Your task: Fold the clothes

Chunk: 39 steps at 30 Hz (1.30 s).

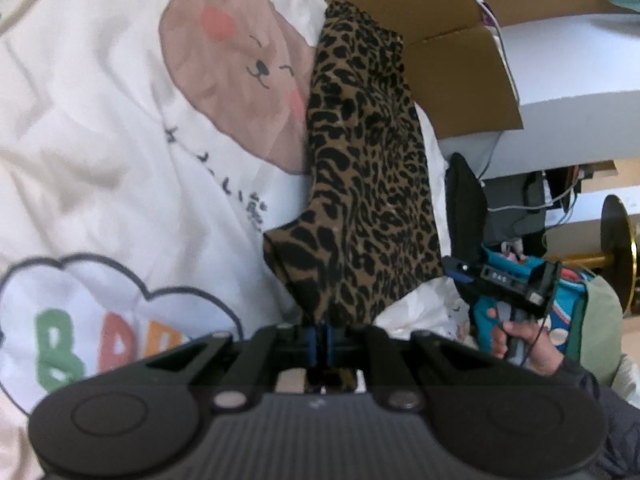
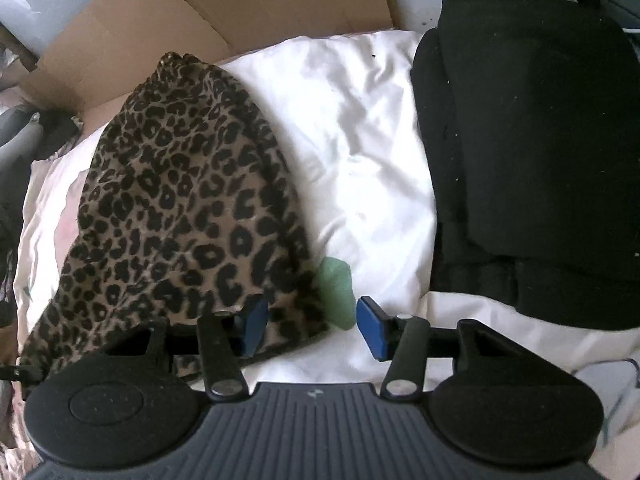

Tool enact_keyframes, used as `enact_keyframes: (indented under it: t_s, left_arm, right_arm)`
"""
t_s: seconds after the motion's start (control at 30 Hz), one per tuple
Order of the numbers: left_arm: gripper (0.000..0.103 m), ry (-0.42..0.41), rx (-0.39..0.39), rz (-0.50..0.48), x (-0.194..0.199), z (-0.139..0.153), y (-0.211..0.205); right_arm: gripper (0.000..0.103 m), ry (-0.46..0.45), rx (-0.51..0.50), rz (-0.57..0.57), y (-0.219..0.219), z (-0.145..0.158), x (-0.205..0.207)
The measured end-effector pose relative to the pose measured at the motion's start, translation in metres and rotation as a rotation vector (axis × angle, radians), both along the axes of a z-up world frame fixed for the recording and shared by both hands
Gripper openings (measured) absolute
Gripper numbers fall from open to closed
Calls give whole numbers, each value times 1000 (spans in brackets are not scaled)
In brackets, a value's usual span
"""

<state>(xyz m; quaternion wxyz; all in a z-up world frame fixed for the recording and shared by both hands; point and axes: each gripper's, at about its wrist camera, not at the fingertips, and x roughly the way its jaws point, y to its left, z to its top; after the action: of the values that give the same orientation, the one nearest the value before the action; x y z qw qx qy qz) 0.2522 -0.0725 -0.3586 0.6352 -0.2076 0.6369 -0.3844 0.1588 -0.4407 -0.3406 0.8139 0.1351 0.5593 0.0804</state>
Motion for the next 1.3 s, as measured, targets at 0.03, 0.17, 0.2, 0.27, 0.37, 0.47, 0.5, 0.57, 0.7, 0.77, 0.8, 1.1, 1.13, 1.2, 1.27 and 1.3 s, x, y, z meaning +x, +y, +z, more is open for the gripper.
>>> enact_keyframes:
  t_s: [0.03,0.17,0.2,0.27,0.37,0.47,0.5,0.57,0.7,0.77,0.8,1.1,1.13,1.2,1.27,1.3]
  left_arm:
    - [5,0,3,1,1,0,1]
    - [5,-1,8,0,1,0,-1]
    - [5,-1,10,0,1,-1,0]
    - [5,1,15,0,1,-2,2]
    - [5,3,12,3,0,-4,4]
    - [5,6,9,7,-1,-5,5]
    - [5,6,8,8,-1,-6,5]
    - [5,7,9,9,0,-7,5]
    - [5,9,36,4,-1,-8,2]
    - [5,5,58,-4,0,-7,-1]
    - [5,2,60,-6,0,-5,-2]
    - [5,-31,63,-1,-4,24,0]
    - [5,-36,65,-1,-4,28,0]
    - [5,-47,67,-5,-4,36,1]
    - [5,-53,69,-2,-4,44,3]
    - [5,-57,70,-1,-4,48,4]
  right_arm:
    - [55,-6,2,4,-1,-5,1]
    - [54,-19,38,46,1,-15,7]
    - [54,-21,41,55,3,-16,8]
    - [54,-22,53,68,6,-19,9]
    - [46,-12,55,101,13,-24,10]
    - [38,-6,51,114,18,-27,10]
    - [36,-7,53,111,19,-27,10]
    - [30,-9,60,115,20,-25,10]
    - [30,15,50,120,24,-25,11]
    - [28,51,62,79,22,-27,14]
    - [25,69,57,63,23,-27,16]
    - [6,83,81,58,30,1,4]
    - [6,75,87,51,29,6,-2]
    - [5,64,122,34,25,12,-11]
    - [5,54,154,23,23,18,-20]
    - [5,51,170,17,22,21,-24]
